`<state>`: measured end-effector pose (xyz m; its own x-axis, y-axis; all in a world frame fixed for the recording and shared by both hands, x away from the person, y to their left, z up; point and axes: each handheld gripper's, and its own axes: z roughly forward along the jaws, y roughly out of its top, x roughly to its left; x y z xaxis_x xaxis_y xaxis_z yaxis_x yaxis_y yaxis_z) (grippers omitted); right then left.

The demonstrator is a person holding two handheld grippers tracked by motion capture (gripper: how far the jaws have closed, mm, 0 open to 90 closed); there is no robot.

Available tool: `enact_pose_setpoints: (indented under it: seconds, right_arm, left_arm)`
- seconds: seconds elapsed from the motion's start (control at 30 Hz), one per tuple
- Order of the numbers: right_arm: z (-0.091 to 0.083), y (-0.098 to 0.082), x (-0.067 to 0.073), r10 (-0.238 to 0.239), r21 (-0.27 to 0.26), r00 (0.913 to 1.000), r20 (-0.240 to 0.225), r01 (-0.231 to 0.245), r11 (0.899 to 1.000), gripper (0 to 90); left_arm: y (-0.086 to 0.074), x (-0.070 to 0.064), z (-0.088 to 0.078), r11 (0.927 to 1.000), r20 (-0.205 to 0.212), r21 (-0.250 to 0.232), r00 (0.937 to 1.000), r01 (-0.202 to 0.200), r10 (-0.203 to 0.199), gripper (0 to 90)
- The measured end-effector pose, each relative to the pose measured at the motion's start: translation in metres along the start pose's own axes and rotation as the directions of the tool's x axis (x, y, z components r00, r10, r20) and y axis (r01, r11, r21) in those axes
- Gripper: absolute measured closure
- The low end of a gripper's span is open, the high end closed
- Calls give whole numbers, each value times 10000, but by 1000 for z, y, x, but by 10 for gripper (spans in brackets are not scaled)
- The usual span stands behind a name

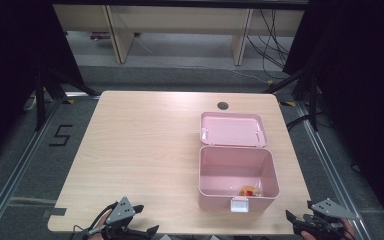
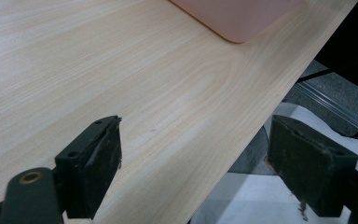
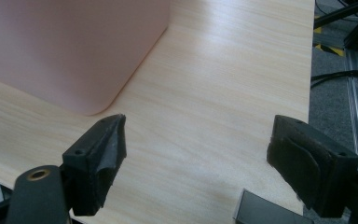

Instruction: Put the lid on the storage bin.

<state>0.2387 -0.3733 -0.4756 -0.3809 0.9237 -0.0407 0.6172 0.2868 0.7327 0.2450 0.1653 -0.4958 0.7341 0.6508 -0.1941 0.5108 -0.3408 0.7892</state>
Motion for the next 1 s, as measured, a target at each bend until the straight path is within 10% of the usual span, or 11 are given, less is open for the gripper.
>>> enact_pose_setpoints:
  seconds: [0.4,1.0]
  right_arm:
    - [0,0,0,37,109,10000,-86,-36,9999,229]
    - [4,-1,-2,-15,130,9999,-102,17,9999,229]
  left_arm:
    - [13,5,-4,9986,-261,-446,9992,285,-297,172]
    - [86,25,18,9839,23,-1785,9999,-102,108,373]
